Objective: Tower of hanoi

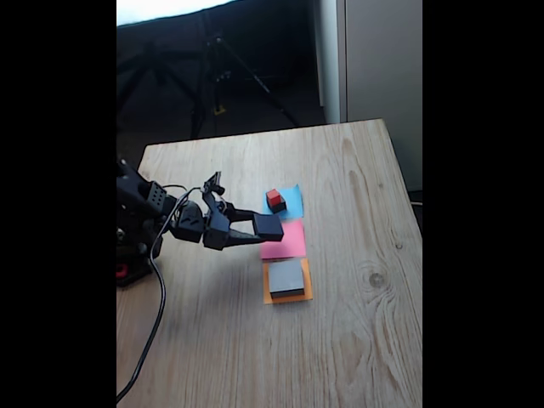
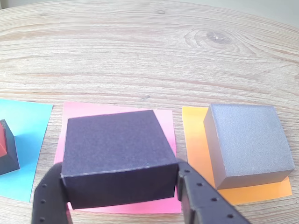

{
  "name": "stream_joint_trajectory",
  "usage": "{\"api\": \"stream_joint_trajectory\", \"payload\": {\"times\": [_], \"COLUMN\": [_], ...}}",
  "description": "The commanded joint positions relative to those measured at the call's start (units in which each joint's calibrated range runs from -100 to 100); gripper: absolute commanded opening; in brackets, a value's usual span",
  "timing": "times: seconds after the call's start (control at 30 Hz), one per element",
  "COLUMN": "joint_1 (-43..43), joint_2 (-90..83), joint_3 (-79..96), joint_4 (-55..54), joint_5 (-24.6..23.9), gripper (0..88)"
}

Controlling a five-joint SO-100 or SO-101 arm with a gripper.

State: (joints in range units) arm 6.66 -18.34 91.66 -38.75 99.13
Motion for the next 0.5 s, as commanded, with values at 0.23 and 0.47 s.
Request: {"api": "stream_joint_trajectory", "payload": {"times": [0.23,0.47], "joint_1": [-0.18,0.65], "joint_2": [21.14,32.8], "joint_3": [-2.84,-9.2], "joint_4": [-25.8,-33.65], "joint_5": [0.87,0.87], "gripper": [0.2,0.2]}}
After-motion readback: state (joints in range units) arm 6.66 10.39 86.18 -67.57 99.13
